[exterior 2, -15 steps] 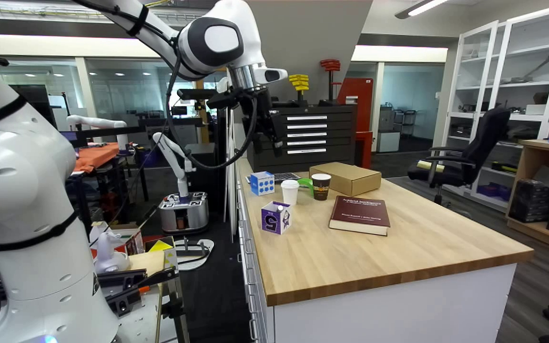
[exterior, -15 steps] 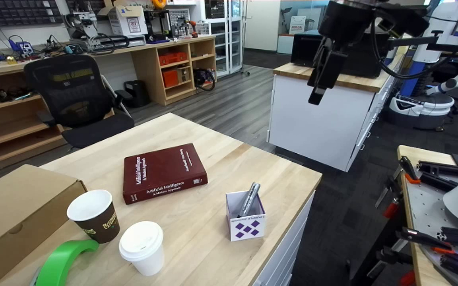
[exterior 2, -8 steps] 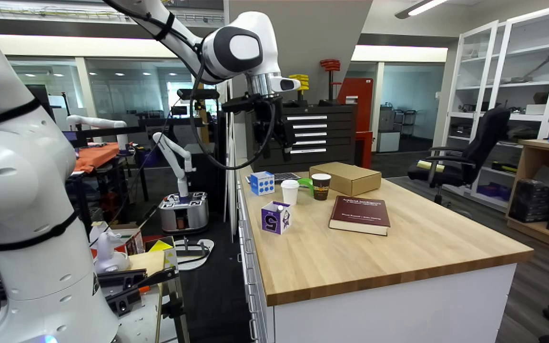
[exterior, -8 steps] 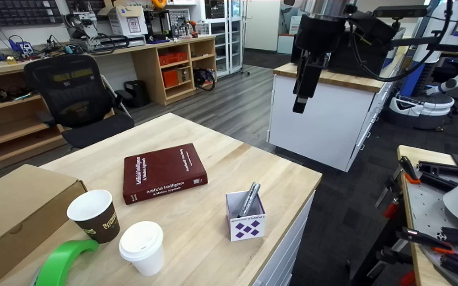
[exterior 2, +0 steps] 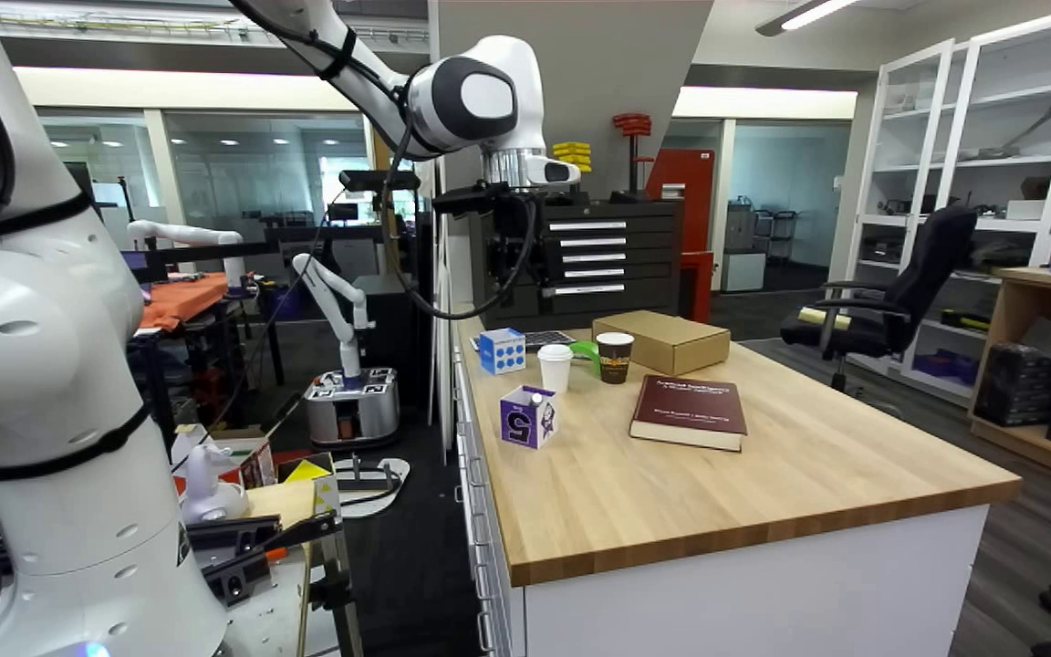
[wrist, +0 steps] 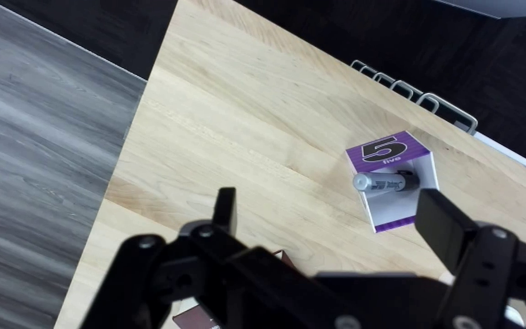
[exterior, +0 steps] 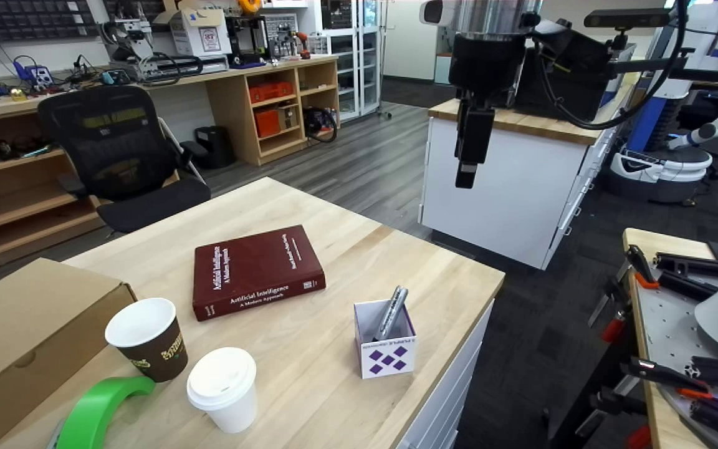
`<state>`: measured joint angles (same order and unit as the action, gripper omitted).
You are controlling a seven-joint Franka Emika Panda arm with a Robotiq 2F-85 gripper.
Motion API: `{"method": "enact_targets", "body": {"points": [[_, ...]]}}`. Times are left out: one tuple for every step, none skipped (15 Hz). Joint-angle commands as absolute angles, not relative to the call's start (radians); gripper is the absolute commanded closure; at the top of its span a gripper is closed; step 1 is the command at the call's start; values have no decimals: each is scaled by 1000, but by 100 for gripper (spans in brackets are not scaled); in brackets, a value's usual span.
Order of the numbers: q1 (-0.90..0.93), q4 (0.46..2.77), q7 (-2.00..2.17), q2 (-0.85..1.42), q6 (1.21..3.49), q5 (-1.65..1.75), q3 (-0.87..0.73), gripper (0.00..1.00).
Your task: Put the marker in the box on the table
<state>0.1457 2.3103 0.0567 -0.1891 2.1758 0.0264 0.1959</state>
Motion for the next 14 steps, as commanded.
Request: {"method": "enact_targets", "body": {"points": [[168, 2278, 67, -167, 2147, 18, 203, 0], [171, 2278, 66, -162, 2148, 18, 204, 0], [174, 2280, 66, -158, 2154, 19, 205, 0], [175, 2284, 65, -153, 2162, 24, 206, 0], [177, 2287, 64, -148, 2167, 27, 206, 0], [178, 2293, 62, -145, 2175, 33, 206, 0], [178, 2297, 62, -141, 2179, 39, 206, 0], [178, 2299, 61, -135, 2181, 41, 205, 0], [177, 2301, 60, -128, 2183, 43, 204, 0], [175, 2303, 60, -121, 2187, 43, 202, 0], [175, 2305, 59, -114, 2189, 43, 201, 0], [173, 2308, 59, -107, 2192, 44, 199, 0], [172, 2310, 59, -101, 2194, 45, 197, 0], [171, 2312, 58, -95, 2196, 47, 196, 0]]}}
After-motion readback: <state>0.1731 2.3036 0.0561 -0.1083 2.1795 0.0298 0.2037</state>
